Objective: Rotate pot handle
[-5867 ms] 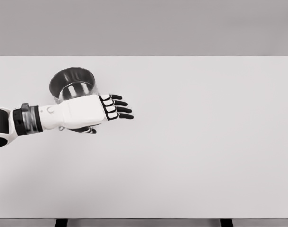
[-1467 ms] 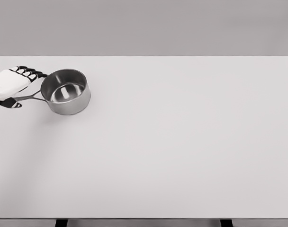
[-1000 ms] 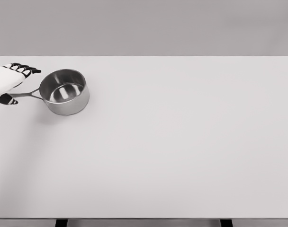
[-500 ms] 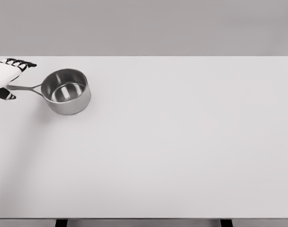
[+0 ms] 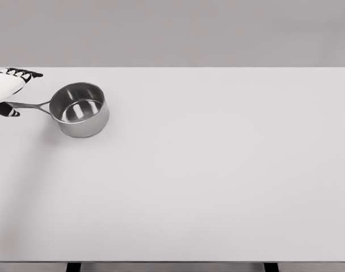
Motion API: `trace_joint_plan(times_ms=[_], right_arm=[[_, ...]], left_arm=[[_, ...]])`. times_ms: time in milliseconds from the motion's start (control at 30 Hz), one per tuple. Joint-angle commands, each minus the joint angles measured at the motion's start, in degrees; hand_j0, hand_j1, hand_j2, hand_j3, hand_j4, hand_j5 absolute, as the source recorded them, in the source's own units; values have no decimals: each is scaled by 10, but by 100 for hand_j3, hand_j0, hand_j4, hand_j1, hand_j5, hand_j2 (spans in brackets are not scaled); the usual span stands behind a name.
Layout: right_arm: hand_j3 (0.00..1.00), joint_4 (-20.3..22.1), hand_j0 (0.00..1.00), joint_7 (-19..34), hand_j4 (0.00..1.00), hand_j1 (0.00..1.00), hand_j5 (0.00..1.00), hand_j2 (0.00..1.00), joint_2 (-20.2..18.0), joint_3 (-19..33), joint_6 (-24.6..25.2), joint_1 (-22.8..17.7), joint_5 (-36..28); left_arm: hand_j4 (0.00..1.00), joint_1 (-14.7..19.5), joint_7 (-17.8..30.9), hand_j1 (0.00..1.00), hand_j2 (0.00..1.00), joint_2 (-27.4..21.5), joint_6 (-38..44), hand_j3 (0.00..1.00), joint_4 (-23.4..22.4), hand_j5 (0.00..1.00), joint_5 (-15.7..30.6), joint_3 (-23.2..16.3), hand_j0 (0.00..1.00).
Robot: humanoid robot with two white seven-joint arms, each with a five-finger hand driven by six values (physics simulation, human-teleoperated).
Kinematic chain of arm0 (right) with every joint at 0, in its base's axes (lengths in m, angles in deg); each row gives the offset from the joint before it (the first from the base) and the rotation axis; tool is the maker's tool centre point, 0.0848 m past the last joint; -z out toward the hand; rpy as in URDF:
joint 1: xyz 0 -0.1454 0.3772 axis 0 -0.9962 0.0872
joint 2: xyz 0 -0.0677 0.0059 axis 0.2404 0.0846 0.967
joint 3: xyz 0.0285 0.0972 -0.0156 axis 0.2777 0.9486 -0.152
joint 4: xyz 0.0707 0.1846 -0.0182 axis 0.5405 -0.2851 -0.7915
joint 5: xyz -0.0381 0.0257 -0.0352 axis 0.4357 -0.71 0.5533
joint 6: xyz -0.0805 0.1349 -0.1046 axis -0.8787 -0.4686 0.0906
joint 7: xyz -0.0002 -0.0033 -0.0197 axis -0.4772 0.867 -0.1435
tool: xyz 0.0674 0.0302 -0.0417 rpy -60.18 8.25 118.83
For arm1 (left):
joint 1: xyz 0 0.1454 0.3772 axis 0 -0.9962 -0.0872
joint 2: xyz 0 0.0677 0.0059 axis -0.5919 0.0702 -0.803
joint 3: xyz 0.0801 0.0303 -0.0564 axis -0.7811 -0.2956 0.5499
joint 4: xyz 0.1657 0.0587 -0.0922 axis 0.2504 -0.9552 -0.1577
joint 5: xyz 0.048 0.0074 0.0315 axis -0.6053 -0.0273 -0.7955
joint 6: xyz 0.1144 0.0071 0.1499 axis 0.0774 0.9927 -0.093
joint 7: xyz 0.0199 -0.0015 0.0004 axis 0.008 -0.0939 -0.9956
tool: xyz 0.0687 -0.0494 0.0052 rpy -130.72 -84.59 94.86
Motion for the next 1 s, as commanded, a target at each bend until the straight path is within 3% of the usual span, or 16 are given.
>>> trace_joint_plan(times_ms=[0,567,733,867,967], right_arm=[[100,0,100,0,100,100,100,100,0,0,0,0,0],[100,0,100,0,100,100,100,100,0,0,0,0,0],[100,0,100,0,100,100,100,100,0,0,1,0,0],[100,0,100,0,100,100,100,100,0,0,0,0,0],[100,0,100,0,100,100,100,100,0,0,0,0,0]], left_arm=[[100,0,0,100,100,2,0,100,-8,100,1,0,100],[100,15,-2,100,100,13,-6,100,-31,100,4,-1,100],[100,11,-3,100,100,8,-41,100,-18,100,8,0,100],[100,4,-4,100,100,-4,-61,100,45,100,12,0,100],[100,-14,-5,100,100,-13,-103,100,58,100,24,12,100]])
